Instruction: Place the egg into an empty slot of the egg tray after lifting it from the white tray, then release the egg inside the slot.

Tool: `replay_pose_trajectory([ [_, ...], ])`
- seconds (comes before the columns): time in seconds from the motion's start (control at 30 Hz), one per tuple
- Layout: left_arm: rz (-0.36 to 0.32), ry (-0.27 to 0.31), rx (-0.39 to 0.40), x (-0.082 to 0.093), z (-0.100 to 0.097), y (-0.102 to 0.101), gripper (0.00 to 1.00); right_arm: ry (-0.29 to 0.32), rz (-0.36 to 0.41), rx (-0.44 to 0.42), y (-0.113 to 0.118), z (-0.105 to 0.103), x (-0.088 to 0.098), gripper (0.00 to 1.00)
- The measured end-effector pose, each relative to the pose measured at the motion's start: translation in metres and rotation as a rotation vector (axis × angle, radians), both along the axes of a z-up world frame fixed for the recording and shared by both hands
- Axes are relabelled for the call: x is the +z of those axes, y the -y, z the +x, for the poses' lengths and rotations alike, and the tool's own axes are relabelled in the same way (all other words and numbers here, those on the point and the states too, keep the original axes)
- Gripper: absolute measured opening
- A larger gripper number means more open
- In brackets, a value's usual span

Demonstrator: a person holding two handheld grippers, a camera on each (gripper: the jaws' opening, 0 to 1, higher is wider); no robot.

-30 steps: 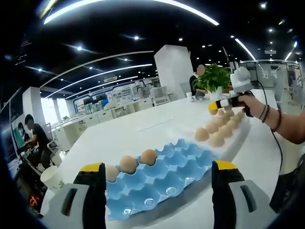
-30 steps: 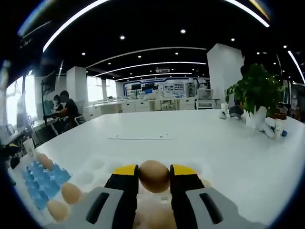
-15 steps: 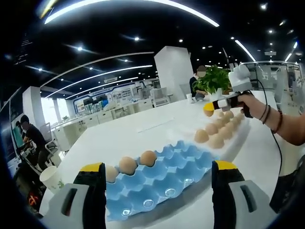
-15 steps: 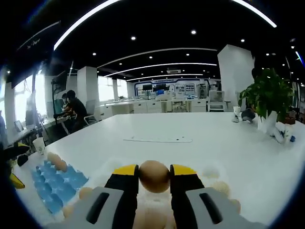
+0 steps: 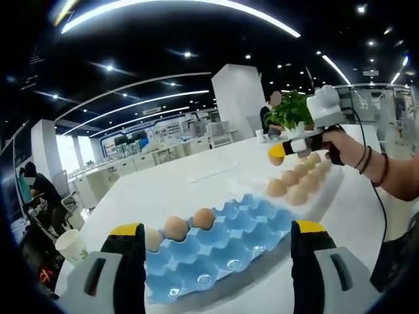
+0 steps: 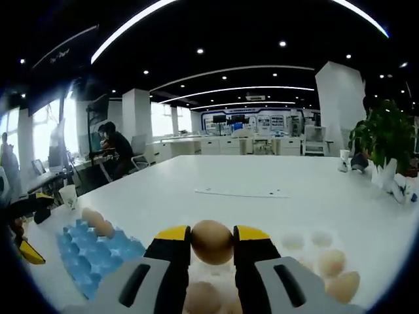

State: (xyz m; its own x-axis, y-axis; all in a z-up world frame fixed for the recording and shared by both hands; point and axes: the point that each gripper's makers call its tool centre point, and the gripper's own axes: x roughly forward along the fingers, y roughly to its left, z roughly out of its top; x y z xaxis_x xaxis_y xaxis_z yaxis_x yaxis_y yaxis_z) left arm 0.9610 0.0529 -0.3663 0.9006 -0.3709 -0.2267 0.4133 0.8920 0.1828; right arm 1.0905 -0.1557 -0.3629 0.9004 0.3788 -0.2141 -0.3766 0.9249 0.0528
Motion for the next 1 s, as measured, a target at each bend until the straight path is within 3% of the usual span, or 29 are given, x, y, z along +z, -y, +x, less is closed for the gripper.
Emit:
replay_pose_trajectory([
  [0.43,-0.001,-0.002,-0.001,-0.001,0.0,0.0,0.94,-0.001,0.0,0.086,-0.042,-0.002,0.001,0.26],
  [1.0,-0.007,-0.002,-0.002,-0.002,-0.002,-0.001,0.94,-0.033,-0.012,0.197,-0.098,-0.01,-0.012,0.26],
])
